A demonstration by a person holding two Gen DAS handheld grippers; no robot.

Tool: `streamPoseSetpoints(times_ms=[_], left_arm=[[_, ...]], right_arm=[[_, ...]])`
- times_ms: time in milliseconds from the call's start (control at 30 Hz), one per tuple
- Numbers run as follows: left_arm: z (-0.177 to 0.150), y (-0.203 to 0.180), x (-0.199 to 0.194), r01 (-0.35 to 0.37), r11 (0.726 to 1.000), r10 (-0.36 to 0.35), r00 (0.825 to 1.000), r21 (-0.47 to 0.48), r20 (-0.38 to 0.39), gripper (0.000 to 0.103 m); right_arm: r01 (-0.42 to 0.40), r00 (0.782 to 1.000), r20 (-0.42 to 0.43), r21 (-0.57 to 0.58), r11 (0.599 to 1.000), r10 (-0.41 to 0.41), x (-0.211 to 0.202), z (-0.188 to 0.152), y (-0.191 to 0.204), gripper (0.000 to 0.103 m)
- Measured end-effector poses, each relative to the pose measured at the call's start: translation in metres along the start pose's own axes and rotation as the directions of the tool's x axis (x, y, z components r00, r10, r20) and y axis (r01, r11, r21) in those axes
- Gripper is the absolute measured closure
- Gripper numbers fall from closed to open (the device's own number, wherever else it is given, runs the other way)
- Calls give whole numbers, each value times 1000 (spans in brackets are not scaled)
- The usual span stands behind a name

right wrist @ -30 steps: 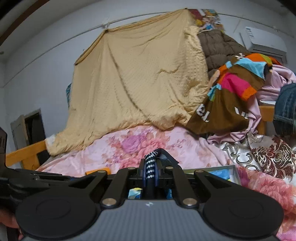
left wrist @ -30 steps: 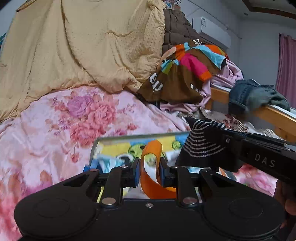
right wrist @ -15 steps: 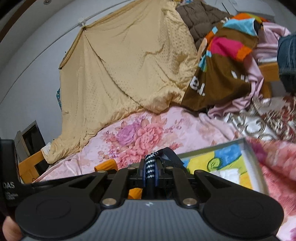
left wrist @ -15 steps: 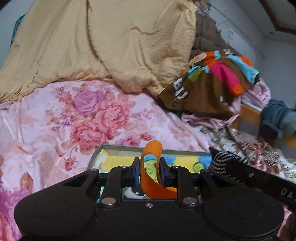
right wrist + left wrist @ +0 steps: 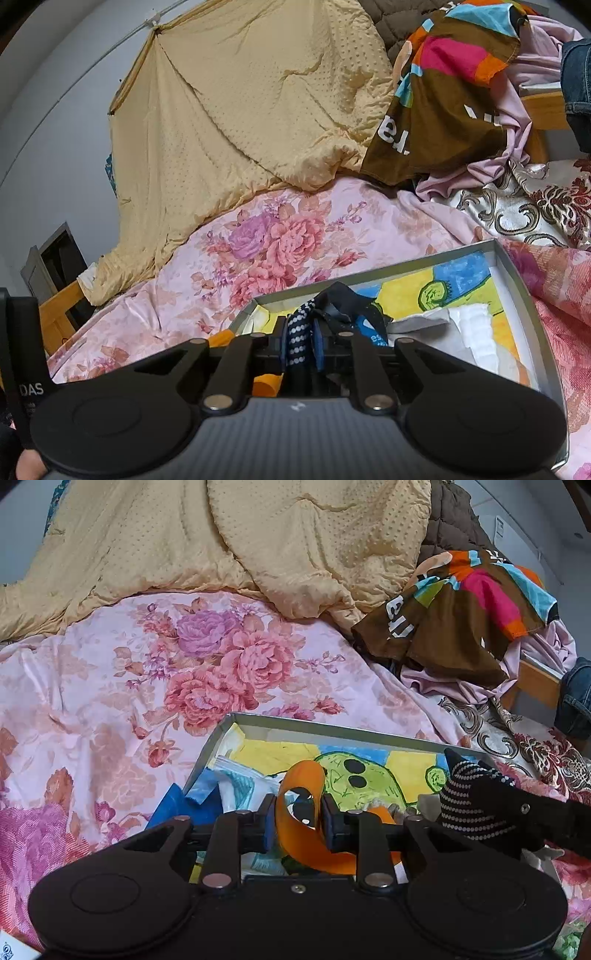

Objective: Organize soft objects
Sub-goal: 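Lower both tools with the orange piece and sock into the tray, then open both tools to release the orange piece and sock into the tray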

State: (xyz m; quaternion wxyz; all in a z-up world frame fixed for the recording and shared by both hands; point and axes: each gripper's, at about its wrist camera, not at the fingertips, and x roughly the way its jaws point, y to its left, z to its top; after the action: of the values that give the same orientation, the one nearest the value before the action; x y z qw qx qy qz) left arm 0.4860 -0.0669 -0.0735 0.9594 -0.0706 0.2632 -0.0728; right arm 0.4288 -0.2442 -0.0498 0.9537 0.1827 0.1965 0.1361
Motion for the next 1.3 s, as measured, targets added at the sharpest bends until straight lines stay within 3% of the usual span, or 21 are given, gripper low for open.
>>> streamPoseSetpoints(times_ms=[133,400,733,1300], left_arm=[[0,2,-3,-3,1000,3,1000,-6,-16,70],[-3,2,-10,-22,1000,22,999,-7,-28,67],[-1,6,-26,-58,998,58,998,-13,-25,45],[8,6,-85,-65,997,66,998,-28,14,29]], right_arm=[[-7,999,-38,23,1000,8,3,1,-1,70],[-8,997,-76,31,999,10,3,0,0,58],[-5,994,-108,44,999,10,-7,10,0,37],[50,996,-75,12,999,-49,-63,32,15,16]])
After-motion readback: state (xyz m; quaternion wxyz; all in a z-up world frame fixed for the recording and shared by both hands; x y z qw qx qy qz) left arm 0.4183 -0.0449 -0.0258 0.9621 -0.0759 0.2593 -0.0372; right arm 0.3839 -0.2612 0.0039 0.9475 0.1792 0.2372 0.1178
